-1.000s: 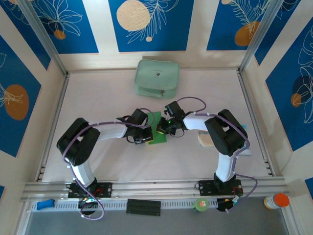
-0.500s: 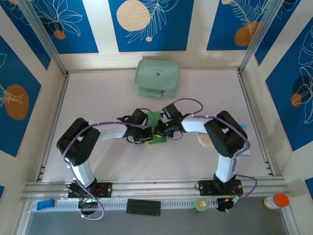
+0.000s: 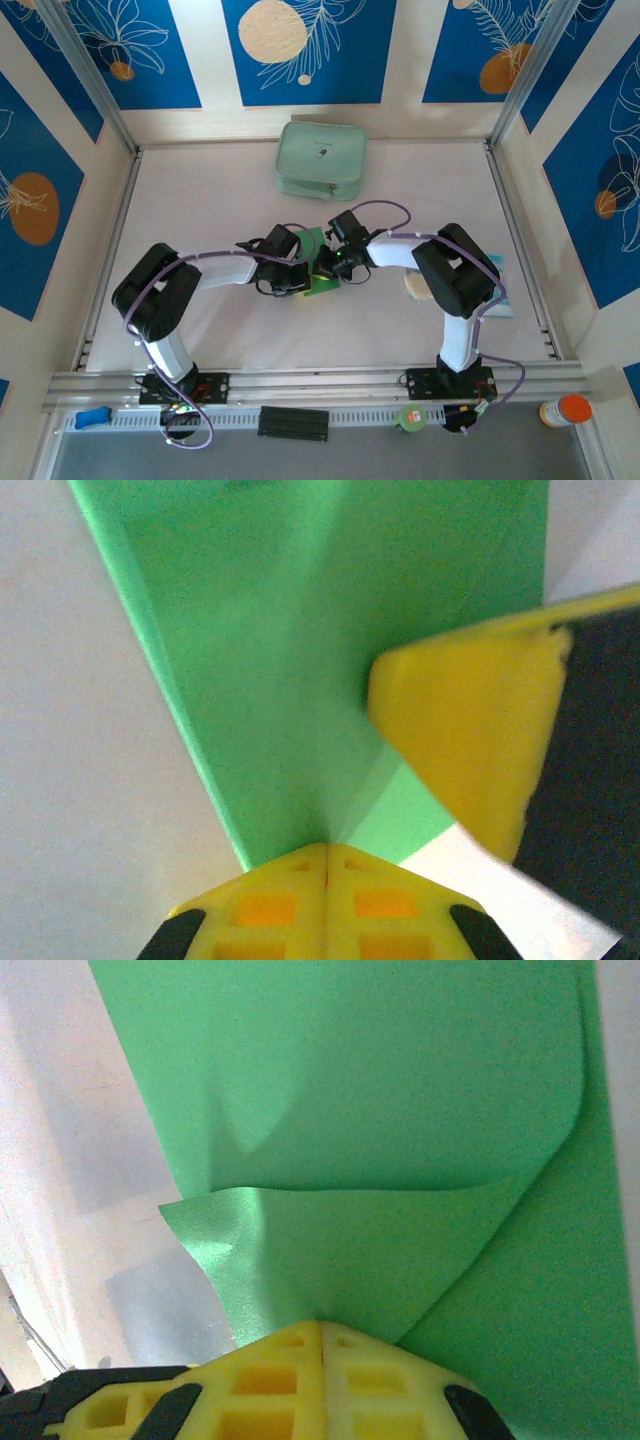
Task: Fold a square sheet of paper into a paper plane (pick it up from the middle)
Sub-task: Fold the triangle a second time at the center of the table.
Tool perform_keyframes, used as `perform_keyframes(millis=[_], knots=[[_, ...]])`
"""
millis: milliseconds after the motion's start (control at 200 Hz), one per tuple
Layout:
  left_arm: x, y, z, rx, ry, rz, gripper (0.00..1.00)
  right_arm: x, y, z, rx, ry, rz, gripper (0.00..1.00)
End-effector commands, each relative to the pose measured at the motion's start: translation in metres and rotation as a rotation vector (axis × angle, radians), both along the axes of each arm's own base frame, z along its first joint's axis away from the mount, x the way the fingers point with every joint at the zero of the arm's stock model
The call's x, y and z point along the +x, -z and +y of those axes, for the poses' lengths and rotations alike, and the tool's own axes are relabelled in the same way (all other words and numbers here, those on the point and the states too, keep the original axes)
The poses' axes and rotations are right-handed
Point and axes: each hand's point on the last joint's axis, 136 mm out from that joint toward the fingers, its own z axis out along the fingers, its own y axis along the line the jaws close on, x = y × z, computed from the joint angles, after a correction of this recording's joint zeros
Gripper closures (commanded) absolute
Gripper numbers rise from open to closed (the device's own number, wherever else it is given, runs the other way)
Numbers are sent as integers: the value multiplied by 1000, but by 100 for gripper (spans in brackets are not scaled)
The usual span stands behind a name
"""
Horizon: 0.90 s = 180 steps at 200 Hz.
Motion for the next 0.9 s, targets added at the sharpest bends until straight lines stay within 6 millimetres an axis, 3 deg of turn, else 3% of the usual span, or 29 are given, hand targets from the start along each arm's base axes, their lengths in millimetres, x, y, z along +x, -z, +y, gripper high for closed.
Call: perform_keyframes(millis=[0,145,325,405,630,895], knots=[[-48,13,26,94,91,142,96,-12,40,-29,-151,59,94,97],[-48,0,34,139,128,109,96,-12,39,-28,-144,60,101,97],[-9,-39,25,93,40,-72,96,-15,32,-22,-112,72,113,97],[5,-47,14,38,-6,-122,96,-15,26,-18,-93,80,114,97],[23,-33,-7,-20,-54,-100,98,-15,20,-8,-52,87,124,98],[21,-9,1,45,-62,-67,100,-8,11,-5,-4,81,107,98]])
